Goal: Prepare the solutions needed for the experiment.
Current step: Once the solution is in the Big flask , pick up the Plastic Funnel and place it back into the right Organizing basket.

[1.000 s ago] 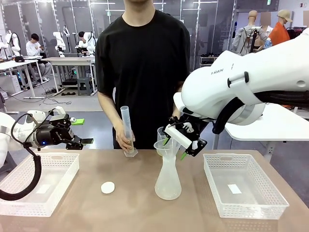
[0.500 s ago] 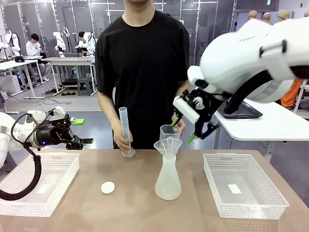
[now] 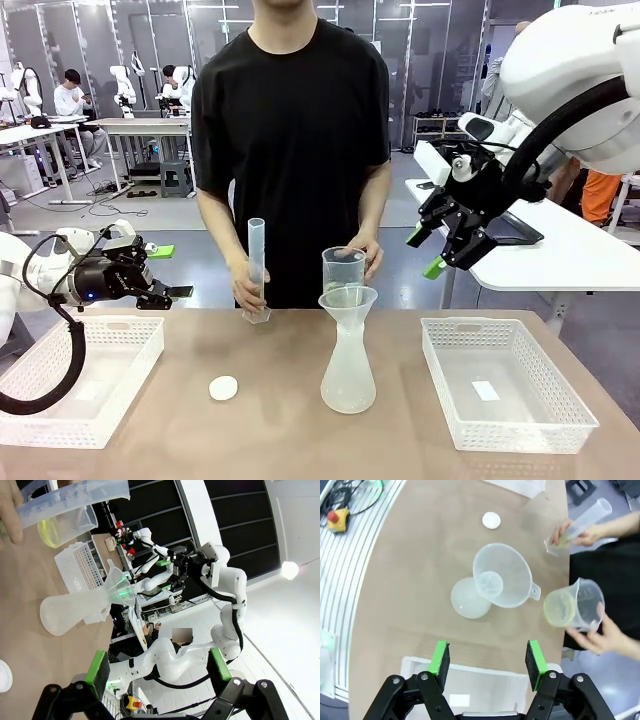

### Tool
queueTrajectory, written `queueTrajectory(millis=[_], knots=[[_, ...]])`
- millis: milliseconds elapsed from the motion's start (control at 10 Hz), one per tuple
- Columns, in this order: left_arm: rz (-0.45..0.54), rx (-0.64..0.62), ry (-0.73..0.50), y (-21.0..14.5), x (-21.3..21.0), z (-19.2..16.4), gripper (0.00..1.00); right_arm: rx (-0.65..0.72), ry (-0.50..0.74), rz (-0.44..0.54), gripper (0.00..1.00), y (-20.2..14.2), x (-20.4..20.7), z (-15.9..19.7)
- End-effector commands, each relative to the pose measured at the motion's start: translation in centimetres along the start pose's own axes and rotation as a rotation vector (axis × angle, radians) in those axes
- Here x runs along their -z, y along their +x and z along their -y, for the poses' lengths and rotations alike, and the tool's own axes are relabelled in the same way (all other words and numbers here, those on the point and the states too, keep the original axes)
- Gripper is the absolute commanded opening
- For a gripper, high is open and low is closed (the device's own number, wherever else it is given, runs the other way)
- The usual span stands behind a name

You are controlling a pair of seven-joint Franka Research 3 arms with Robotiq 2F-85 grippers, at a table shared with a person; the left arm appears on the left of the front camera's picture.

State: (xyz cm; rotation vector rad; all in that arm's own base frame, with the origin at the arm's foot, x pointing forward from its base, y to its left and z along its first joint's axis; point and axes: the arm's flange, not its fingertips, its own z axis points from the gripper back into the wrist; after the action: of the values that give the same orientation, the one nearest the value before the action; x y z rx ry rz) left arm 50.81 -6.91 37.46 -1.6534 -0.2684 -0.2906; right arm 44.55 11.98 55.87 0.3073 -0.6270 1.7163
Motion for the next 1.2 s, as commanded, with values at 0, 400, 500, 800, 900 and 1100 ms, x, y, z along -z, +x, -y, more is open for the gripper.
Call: queueTrajectory(millis=[0,400,500,800,900,1100], knots=[[-0.007,0.017,-0.019,0.1,0.0,0.0,1.00,-0.079,0.001,-0.012,0.77,1.0,0.0,0.0],[-0.007,0.017,-0.019,0.1,0.0,0.0,1.00,-0.038,0.004,-0.004,0.77,0.7,0.2,-0.1],[-0.007,0.017,-0.019,0.1,0.0,0.0,1.00,0.166,0.039,0.030,0.77,0.8,0.4,1.0],[-0.007,0.017,-0.019,0.1,0.0,0.0,1.00,0.684,-0.037,0.202,0.77,-4.9,-2.3,2.9],[-0.007,0.017,-0.019,0.1,0.0,0.0,1.00,0.839,-0.026,0.237,0.77,-7.1,-2.8,3.0],[-0.007,0.017,-0.019,0.1,0.0,0.0,1.00,1.195,0.084,0.236,0.77,-10.9,-3.3,2.4]])
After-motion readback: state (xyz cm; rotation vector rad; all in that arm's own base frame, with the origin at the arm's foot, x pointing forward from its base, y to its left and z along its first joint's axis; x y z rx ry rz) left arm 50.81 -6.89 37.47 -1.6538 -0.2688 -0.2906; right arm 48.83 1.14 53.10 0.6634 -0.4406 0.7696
